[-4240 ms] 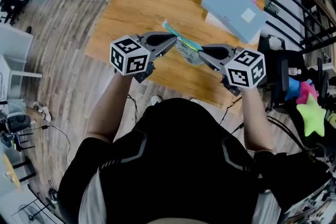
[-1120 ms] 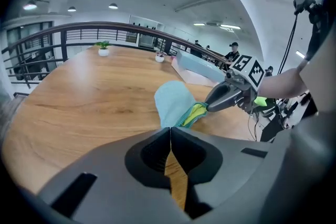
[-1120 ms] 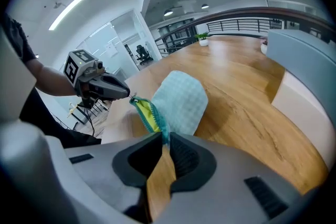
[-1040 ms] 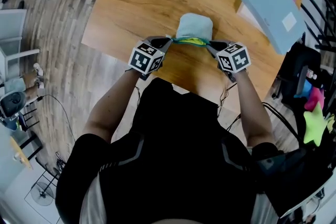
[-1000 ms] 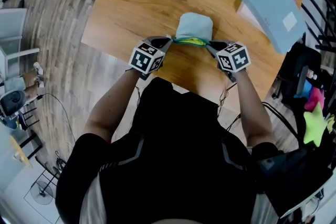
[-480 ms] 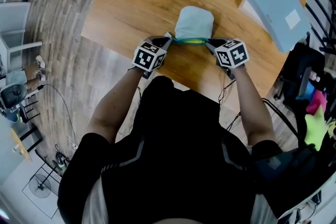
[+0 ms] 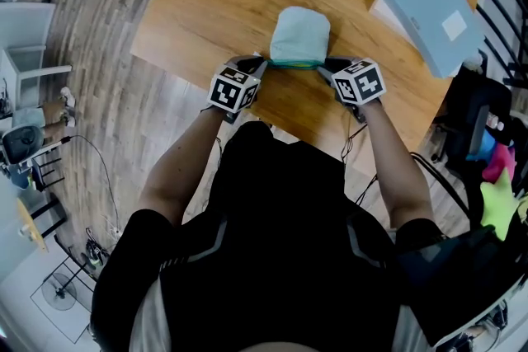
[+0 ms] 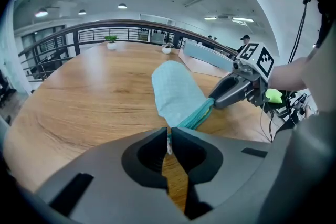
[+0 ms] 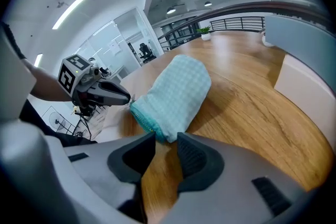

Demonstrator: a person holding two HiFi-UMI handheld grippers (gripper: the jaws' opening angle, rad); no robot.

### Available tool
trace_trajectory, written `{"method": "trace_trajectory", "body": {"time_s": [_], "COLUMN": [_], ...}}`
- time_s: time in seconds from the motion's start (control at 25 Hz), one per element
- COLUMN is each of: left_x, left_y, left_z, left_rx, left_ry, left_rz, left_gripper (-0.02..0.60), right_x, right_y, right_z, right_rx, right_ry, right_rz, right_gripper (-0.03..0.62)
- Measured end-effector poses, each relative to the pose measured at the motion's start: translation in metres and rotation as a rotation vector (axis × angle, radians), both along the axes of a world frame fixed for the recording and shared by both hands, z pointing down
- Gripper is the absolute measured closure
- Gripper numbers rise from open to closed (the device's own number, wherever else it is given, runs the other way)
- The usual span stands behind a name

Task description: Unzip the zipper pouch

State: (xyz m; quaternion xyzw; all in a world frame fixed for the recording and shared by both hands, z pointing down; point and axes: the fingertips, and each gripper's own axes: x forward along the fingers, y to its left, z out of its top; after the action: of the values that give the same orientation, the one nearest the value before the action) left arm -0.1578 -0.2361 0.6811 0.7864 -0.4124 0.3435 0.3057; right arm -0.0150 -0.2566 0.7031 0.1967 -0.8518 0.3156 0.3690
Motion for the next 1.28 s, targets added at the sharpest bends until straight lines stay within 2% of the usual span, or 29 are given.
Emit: {"method": "trace_trajectory", "body": {"time_s": [0.08,0.28,0.4,0.64,0.8,1.08,1.16,1.28], "left_x": [0.002,0.001,0.002,0.008,0.014,0.034,0.033,0.026], "left_y": [0.003,0.012,0.016,0.017,0.017,0.03,0.031,0.036], "left_z": [-0.007,-0.03,-0.054,-0.129,-0.191,-0.28,-0.302,-0.332], "left_rx": [0.023,0.075,0.131,0.308,0.439,0.63,0.671,0.732], "left_ry": [0.004,0.022,0.044,0.123,0.193,0.177,0.182,0.18], "left_rz": [0.003,-0.053,-0.089,-0.176,-0.218,-0.168,-0.161,-0.134], "left_gripper": [0.548,0.548,0.548,0.548,0.548,0.548,0.548,0.548], "right_x": [0.004,0.017,0.026,0.048,0.061,0.067,0.064,0.056], "right_y": [0.003,0.011,0.015,0.016,0.008,0.014,0.017,0.022], "right_z": [-0.007,-0.036,-0.063,-0.14,-0.203,-0.288,-0.312,-0.342], "right_rx": [0.017,0.081,0.13,0.27,0.394,0.539,0.581,0.638], "right_ry": [-0.01,-0.044,-0.079,-0.179,-0.279,-0.345,-0.366,-0.374], "right_rz": [-0.002,-0.016,-0.018,-0.023,0.036,0.056,0.072,0.095], "right_gripper": [0.43,0.428,0.428,0.428,0.411,0.425,0.46,0.461]}}
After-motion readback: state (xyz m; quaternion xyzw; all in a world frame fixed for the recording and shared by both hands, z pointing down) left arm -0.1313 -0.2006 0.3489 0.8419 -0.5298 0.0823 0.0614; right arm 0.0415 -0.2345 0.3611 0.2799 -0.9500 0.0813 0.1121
